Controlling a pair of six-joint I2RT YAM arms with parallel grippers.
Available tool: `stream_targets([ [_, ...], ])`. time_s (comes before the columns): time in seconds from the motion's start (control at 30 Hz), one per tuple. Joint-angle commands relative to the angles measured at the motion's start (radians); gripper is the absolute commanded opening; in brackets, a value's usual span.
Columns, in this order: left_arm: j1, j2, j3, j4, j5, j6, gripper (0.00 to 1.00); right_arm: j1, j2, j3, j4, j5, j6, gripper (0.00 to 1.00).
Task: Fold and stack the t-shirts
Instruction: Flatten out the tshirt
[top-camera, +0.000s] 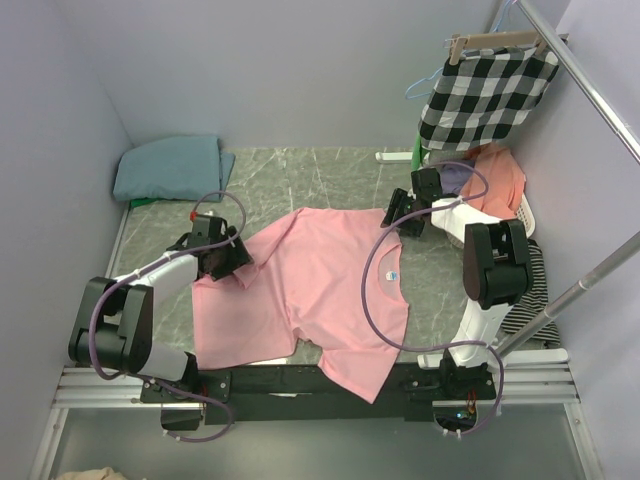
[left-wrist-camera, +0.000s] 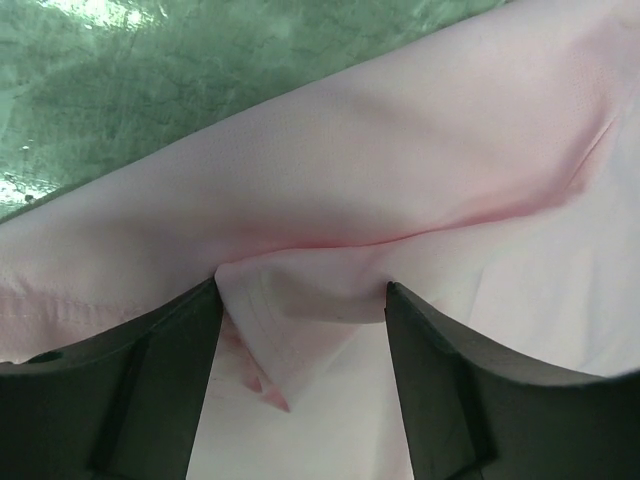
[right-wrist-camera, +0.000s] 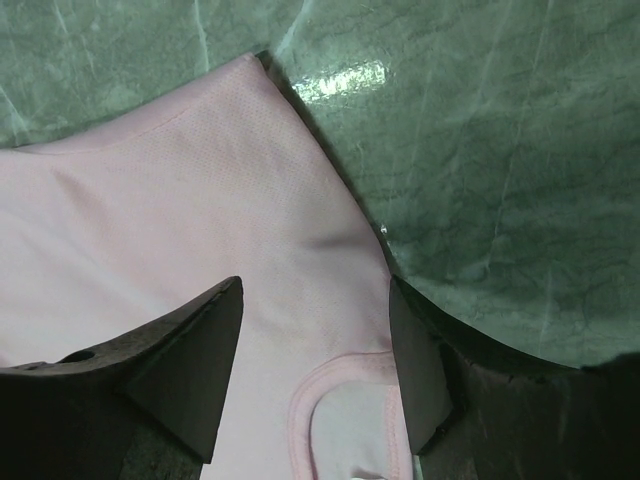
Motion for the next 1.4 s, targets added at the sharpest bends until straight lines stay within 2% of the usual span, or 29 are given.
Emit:
stream_targets([
  [0.0, 0.0, -0.02, 0.014, 0.01, -0.051, 0.0, 0.7, -0.007, -0.055, 0.001, 0.004, 0.017, -0.02, 0.67],
  [0.07, 0.0, -0.021, 0.015, 0.01, -0.054, 0.0, 0.61, -0.009, -0.053, -0.003, 0.007, 0.018, -0.02, 0.67],
  [0.1, 0.0, -0.023, 0.015, 0.011, -0.054, -0.002, 0.44, -0.007, -0.053, -0.005, 0.007, 0.021, -0.019, 0.66],
  [0.17, 0.0, -0.023, 0.018, 0.014, -0.054, -0.003, 0.29, -0.009, -0.05, -0.008, 0.013, 0.03, -0.019, 0.65],
  [0.2, 0.0, -0.02, 0.021, 0.014, -0.054, -0.002, 0.18, -0.01, -0.047, -0.007, 0.015, 0.036, -0.02, 0.64],
  [0.3, 0.0, -0.029, 0.055, -0.006, -0.054, 0.009, 0.04, -0.022, -0.049, -0.003, 0.032, 0.033, -0.017, 0.64],
  [0.67, 0.001, -0.06, 0.293, -0.144, -0.129, 0.06, 0.02, -0.05, 0.102, 0.171, 0.044, -0.091, -0.011, 0.66],
  [0.9, 0.009, -0.061, 0.353, -0.187, -0.201, 0.093, 0.02, -0.05, 0.224, 0.243, 0.045, -0.189, -0.009, 0.62],
  [1.03, 0.021, -0.057, 0.374, -0.202, -0.235, 0.097, 0.02, -0.05, 0.234, 0.268, 0.027, -0.197, -0.025, 0.59],
  [1.13, 0.036, -0.058, 0.376, -0.201, -0.241, 0.097, 0.02, -0.049, 0.249, 0.299, -0.019, -0.22, -0.048, 0.52],
  [1.23, 0.049, -0.055, 0.385, -0.201, -0.241, 0.097, 0.02, -0.039, 0.292, 0.358, -0.089, -0.252, -0.072, 0.39],
  [1.27, 0.055, -0.051, 0.391, -0.199, -0.241, 0.1, 0.02, -0.036, 0.304, 0.371, -0.105, -0.252, -0.084, 0.31],
  [1.33, 0.059, -0.046, 0.394, -0.194, -0.239, 0.101, 0.03, -0.027, 0.324, 0.389, -0.12, -0.256, -0.088, 0.22],
  [1.37, 0.062, -0.043, 0.397, -0.191, -0.241, 0.104, 0.03, -0.026, 0.324, 0.383, -0.11, -0.264, -0.085, 0.08],
])
